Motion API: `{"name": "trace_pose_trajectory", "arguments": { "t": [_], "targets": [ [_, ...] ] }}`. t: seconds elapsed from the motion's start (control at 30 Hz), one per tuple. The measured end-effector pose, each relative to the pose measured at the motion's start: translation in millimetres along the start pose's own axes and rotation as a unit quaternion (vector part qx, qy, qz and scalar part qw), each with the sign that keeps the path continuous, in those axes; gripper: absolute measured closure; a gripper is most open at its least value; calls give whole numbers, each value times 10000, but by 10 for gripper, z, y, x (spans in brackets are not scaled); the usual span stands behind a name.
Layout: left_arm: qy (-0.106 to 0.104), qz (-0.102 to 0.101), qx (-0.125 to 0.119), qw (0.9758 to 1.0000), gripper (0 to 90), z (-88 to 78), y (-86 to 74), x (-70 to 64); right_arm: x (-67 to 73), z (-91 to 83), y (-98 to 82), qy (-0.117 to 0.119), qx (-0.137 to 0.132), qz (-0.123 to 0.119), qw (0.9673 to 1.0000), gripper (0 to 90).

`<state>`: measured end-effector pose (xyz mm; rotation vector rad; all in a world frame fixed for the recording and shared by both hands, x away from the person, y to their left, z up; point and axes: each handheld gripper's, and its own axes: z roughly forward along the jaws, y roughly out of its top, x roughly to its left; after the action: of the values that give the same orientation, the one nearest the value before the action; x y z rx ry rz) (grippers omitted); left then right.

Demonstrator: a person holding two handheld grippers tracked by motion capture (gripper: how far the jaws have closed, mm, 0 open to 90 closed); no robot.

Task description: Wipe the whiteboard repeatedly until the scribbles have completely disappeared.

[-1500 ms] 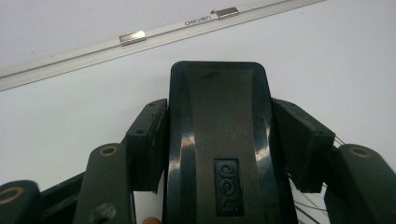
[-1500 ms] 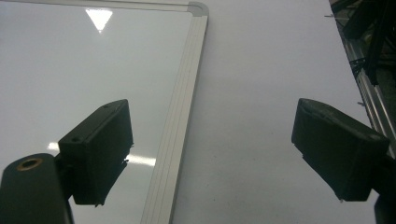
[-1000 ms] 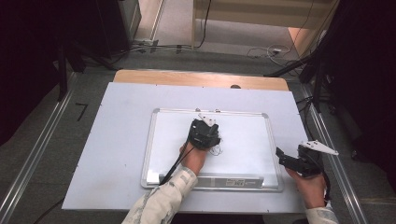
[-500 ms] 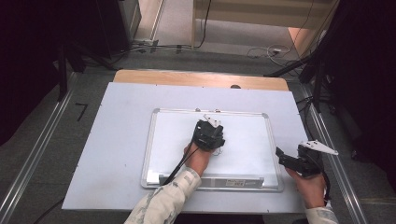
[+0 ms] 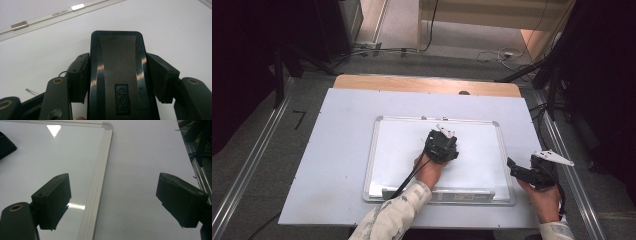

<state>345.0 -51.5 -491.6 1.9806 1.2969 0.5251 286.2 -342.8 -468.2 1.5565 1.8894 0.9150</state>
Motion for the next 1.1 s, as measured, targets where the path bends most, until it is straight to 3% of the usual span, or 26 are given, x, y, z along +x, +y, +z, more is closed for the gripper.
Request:
{"name": "trace_pose_trajectory", "arguments": {
  "t": [0.57,1.1],
  "targets": [
    [-75,175,66,9998,399,45,37,-189,9,8,5,20,-8,-40,10000,113],
    [-70,309,95,9995,403,46,40,-166,-19,-17,-9,3,-20,17,10000,113]
  ]
}}
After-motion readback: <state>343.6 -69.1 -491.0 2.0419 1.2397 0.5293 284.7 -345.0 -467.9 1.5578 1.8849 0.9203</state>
